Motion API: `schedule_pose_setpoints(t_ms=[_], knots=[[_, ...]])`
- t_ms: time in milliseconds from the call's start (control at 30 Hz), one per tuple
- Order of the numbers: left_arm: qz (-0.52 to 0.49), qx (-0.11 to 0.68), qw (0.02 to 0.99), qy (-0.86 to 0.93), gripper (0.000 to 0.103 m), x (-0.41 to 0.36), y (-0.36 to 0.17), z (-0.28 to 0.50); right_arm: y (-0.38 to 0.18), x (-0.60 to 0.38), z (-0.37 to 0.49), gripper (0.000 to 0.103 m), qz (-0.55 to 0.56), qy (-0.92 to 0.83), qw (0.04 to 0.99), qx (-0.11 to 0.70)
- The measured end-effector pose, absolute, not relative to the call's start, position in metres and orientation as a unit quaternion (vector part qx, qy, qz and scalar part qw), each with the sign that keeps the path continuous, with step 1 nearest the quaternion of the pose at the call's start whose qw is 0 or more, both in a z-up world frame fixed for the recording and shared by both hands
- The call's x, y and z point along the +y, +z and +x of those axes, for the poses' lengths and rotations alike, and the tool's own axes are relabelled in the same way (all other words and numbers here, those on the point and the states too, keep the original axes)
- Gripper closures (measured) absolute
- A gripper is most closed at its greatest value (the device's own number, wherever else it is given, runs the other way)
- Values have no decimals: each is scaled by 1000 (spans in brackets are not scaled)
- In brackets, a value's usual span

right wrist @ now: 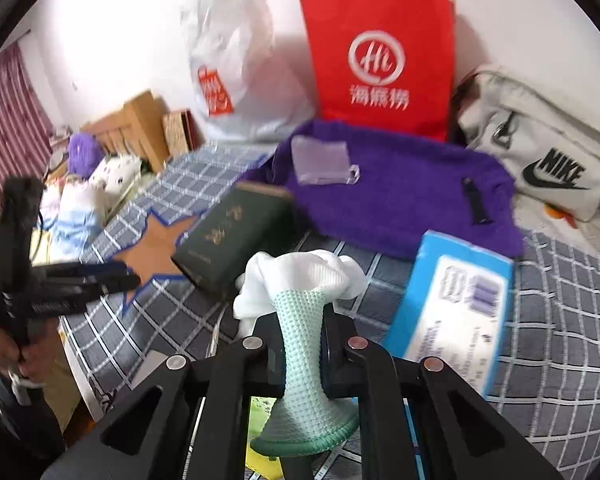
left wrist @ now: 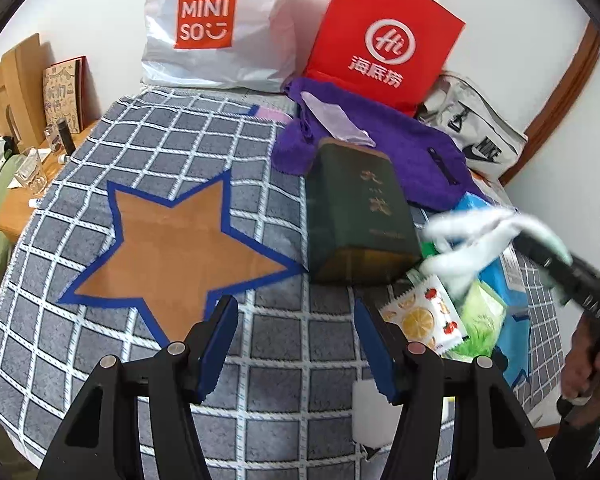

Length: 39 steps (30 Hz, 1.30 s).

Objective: Organize soft objects
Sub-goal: 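Lift the glove with the right gripper while the left gripper grasps the white sponge block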

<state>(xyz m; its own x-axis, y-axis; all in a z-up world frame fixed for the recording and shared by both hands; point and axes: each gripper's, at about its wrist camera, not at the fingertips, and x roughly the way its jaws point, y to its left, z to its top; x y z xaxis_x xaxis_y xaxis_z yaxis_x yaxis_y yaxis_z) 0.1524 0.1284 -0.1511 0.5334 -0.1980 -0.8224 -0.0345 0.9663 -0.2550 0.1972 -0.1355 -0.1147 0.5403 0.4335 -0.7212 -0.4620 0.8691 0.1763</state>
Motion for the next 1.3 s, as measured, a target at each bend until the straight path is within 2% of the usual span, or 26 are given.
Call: schedule_pose_setpoints(t_ms=[167, 233, 433, 667, 733, 967, 1100, 1300], knots=[[-110, 487, 864, -64, 44, 111, -154, 139, -94, -159, 173, 92, 5, 243, 896, 371], [-105, 492, 861, -78, 34, 100, -158, 131, -90, -169, 160, 92, 8, 237, 901, 363], [-98, 503, 854, -94, 24, 69, -170, 113, -84, -201, 113, 92, 19, 215, 913, 346], [-70, 521, 845, -99, 24, 38, -181, 105, -97, -234, 72, 92, 14, 197, 915, 351], [-58, 525, 844, -95, 21, 29, -185, 105, -109, -241, 69, 92, 15, 190, 912, 362], [-4, 534, 843, -62, 19, 13, -197, 110, -169, -244, 80, 92, 38, 182, 891, 414], [-5, 531, 845, -61, 19, 13, -199, 111, -188, -240, 87, 92, 45, 185, 884, 428], [-22, 513, 855, -73, 22, 23, -185, 110, -185, -246, 86, 92, 60, 190, 885, 421]])
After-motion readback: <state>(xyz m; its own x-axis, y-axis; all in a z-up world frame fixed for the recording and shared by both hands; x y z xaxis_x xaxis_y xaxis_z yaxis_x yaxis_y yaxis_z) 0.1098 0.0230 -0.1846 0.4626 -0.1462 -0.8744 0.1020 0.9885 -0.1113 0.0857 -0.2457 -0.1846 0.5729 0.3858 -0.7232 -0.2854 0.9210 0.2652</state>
